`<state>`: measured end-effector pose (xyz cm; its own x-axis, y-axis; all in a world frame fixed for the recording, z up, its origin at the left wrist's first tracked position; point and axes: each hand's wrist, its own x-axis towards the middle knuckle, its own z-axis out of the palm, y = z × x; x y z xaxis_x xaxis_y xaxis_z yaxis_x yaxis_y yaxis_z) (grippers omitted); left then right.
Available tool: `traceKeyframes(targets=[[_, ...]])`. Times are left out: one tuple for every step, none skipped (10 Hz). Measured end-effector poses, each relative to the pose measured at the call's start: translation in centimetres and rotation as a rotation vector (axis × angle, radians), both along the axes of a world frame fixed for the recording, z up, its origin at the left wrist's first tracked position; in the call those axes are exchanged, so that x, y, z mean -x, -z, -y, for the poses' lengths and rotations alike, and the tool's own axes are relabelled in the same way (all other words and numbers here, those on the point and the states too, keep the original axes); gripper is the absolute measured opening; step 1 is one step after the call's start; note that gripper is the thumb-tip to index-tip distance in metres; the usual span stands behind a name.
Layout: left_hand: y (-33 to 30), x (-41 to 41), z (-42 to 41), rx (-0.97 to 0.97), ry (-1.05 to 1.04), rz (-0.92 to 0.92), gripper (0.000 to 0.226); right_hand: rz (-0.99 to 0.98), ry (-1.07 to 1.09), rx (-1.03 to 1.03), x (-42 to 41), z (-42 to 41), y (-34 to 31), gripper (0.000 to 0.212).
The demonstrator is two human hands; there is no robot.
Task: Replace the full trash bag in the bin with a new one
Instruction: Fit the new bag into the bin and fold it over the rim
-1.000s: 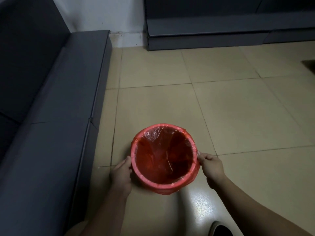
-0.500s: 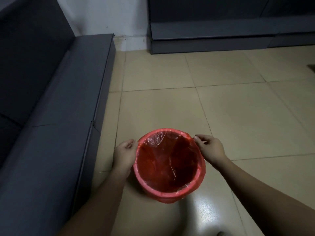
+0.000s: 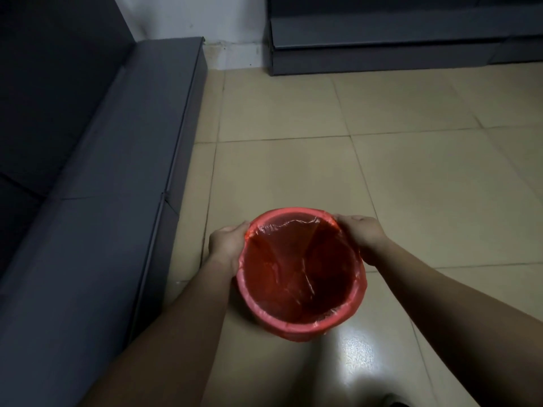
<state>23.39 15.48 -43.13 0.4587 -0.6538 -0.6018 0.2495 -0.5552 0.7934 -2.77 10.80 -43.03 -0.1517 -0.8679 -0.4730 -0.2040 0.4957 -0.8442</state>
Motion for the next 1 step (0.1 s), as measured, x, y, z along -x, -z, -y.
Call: traceKeyframes(targets=[[-0.86,-0.05,-1.32,-0.005,0.031,0.110,0.029,-0.012,0.005,0.012,0.35,-0.57,-0.19,0.028]])
